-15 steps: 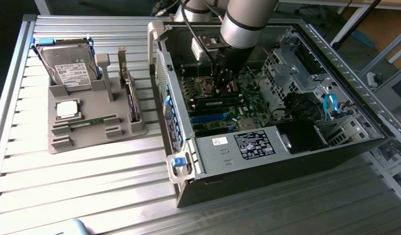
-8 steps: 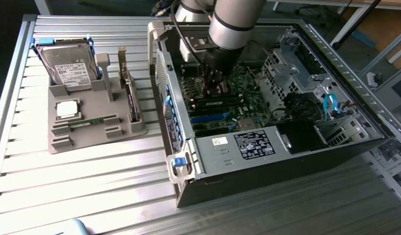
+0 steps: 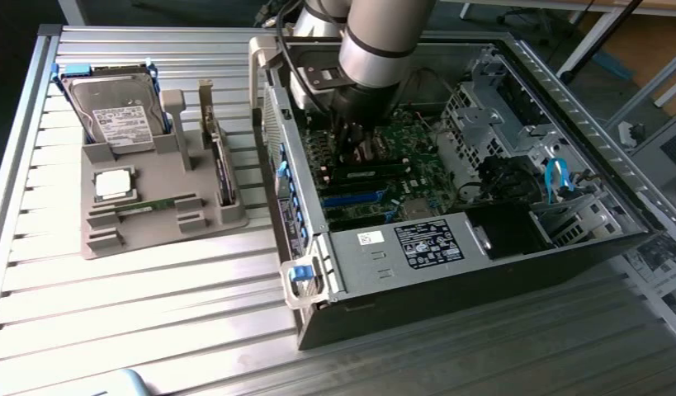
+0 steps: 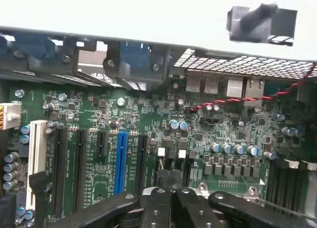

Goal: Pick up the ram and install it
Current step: 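Press down the ram until it locks into place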

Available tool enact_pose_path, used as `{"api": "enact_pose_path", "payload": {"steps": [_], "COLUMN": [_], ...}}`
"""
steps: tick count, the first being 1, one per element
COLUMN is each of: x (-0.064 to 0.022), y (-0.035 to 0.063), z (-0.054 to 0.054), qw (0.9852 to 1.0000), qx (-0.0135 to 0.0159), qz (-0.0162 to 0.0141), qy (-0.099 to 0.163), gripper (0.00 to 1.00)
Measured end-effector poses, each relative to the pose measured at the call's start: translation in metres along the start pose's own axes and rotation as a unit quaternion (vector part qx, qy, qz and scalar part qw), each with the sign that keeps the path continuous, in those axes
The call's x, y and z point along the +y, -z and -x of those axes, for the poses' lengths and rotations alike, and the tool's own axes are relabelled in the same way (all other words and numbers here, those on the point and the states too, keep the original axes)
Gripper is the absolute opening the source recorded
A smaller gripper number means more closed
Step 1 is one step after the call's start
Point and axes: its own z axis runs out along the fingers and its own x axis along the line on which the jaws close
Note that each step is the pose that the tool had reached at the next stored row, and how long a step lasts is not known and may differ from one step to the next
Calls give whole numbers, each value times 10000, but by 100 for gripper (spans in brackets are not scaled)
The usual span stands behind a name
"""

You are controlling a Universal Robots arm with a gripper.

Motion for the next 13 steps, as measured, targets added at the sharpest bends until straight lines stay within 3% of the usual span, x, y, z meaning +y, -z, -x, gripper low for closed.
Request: {"api": "enact_pose_path", "payload": {"steps": [13], "x": [65], "y": [-115], "z": [-4], "qw": [10000], "qx": [5], "qz": [-47], "qy": [4], "gripper": [11]}}
